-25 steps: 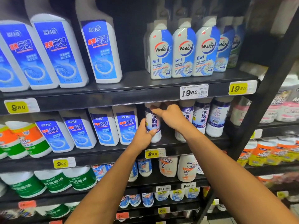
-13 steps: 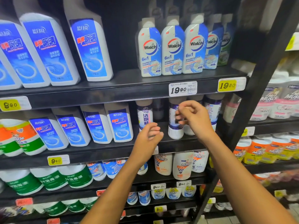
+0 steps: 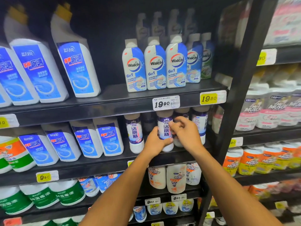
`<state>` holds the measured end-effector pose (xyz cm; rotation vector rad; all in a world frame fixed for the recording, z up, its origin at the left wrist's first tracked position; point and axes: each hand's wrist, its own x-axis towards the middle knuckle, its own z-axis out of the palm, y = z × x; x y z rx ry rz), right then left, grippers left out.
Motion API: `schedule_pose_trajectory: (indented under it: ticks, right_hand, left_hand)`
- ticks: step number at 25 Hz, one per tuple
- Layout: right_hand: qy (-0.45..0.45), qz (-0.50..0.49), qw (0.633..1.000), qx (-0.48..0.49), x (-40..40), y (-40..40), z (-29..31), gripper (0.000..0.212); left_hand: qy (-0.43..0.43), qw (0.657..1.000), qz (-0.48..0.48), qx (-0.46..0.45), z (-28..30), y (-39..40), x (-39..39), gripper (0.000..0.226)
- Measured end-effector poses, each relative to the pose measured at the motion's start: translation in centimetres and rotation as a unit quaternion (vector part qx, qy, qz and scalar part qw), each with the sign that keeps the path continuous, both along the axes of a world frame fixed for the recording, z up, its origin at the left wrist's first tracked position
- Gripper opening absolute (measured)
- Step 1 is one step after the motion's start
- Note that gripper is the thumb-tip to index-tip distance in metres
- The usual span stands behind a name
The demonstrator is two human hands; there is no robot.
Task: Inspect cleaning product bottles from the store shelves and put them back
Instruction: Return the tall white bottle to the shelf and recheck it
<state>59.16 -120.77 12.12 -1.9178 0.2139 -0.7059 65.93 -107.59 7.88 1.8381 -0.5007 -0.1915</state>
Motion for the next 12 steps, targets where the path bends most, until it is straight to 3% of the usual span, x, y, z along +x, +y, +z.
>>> schedule_pose_trajectory:
  ticks: [3, 8, 12]
  right_hand:
    - [0.003, 0.014, 1.000, 0.007, -0.4, -0.4, 0.5, 0.009]
    - [0.044, 0.078, 0.989, 0.117, -1.4, 0.3, 0.5, 0.022]
    - [0.083, 0.211, 0.942, 0.248, -2.4, 2.1, 0.0, 0.034]
  left_hand:
    - [0.016, 1.000, -0.025, -0.010, 0.6, 0.9, -0.6, 0.069]
    - [0.089, 0.992, -0.089, 0.015, 1.2, 4.5, -3.6, 0.054]
    - [0.116, 0.987, -0.109, 0.015, 2.0, 6.7, -6.4, 0.045]
